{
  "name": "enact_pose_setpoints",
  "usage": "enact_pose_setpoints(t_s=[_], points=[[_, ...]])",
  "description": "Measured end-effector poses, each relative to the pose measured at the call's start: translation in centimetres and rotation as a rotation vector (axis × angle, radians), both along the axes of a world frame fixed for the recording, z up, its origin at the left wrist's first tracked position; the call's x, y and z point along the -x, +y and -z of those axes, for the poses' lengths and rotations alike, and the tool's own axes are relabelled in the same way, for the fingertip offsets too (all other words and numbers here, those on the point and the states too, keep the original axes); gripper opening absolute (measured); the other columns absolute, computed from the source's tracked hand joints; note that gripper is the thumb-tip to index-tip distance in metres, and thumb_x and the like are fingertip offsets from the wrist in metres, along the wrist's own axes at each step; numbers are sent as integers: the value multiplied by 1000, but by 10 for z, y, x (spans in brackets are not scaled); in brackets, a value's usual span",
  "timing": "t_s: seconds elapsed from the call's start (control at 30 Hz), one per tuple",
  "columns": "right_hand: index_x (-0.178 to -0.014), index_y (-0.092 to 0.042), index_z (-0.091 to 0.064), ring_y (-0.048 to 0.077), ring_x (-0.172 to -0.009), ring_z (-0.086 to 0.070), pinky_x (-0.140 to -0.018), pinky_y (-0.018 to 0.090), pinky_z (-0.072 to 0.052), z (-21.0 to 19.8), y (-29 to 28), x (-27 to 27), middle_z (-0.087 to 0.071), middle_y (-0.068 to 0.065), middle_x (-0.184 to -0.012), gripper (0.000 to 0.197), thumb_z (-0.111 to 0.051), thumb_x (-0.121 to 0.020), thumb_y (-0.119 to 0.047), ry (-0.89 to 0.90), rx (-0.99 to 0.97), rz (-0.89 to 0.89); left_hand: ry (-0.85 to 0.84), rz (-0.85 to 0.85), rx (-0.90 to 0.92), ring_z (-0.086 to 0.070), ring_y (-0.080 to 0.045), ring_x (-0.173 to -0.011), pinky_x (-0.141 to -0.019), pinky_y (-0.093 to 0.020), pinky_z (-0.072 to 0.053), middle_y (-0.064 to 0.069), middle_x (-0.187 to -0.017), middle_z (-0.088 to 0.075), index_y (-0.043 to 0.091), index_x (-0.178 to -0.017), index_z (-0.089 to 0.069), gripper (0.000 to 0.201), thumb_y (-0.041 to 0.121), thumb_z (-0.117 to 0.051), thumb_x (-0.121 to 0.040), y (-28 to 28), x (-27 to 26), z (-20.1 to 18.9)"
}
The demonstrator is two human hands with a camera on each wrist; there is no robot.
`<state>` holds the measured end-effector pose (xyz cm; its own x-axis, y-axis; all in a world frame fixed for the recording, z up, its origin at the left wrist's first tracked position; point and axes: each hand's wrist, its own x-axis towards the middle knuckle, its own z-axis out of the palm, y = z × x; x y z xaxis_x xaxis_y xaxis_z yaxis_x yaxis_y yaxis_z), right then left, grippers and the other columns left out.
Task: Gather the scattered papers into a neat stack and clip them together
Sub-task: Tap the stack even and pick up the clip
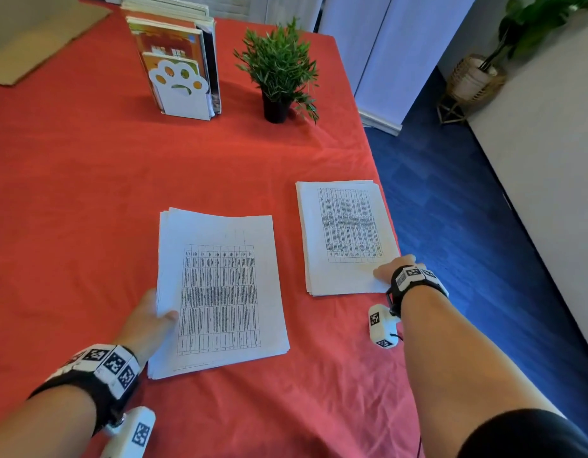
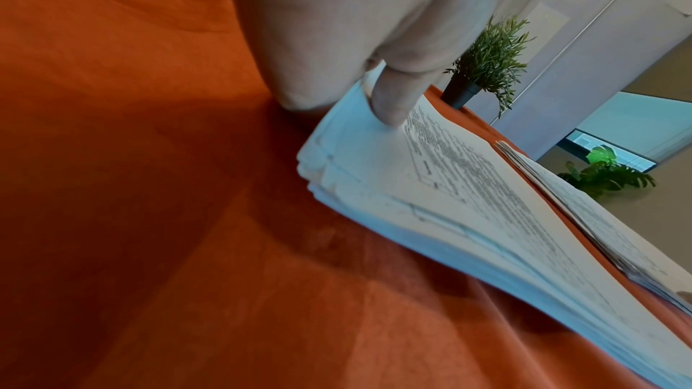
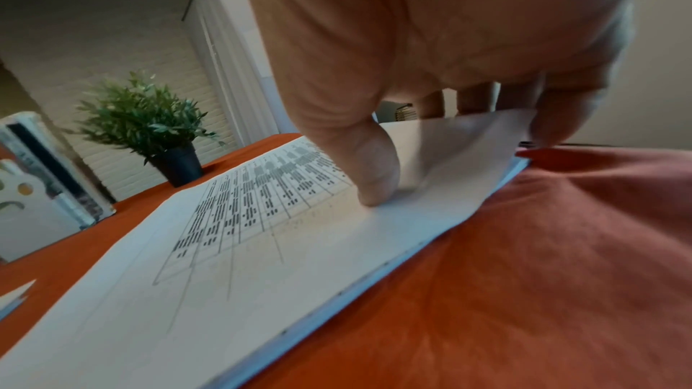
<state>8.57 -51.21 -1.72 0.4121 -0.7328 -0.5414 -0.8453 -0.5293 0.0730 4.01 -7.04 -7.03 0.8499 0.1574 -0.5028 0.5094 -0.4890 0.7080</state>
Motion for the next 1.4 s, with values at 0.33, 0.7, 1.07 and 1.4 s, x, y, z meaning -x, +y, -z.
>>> enact_pose_setpoints(t_s=[0.33, 0.7, 1.07, 1.4], points=[[-140, -13, -20, 39, -128, -44, -102, 53, -36, -7, 2, -1, -39, 16, -140, 69, -55, -83, -29, -46, -49, 36, 10, 31, -39, -56, -30, -114, -102, -42, -41, -10, -123, -59, 12, -131, -44, 44, 6, -56, -89, -2, 0, -4], [-87, -14, -53, 30, -86, -55, -66, 29, -42, -43, 14, -15, -57, 5, -83, 10, -49, -84, -5, -571, -178, -117, 9, 38, -34, -55, -27, -109, -99, -39, -41, -7, -118, -58, 11, -129, -44, 43, 5, -55, -89, -2, 1, -9], [-111, -2, -62, 22, -82, -61, -66, 23, -46, -59, 141, 31, -66, 10, -94, 28, -63, -83, -5, -751, -580, -161, 22, -192, 257, -53, -24, -100, -83, -31, -43, -7, -103, -57, 9, -123, -48, 27, 15, -43, -97, -2, 18, -31], [-131, -11, -46, 35, -119, -51, -96, 35, -40, 10, 217, 83, -51, 15, -129, 42, -52, -90, -15, -421, -409, -373, -37, -71, 60, -57, -26, -102, -82, -29, -40, -4, -106, -55, 11, -124, -45, 34, 9, -51, -91, -1, 20, -43]])
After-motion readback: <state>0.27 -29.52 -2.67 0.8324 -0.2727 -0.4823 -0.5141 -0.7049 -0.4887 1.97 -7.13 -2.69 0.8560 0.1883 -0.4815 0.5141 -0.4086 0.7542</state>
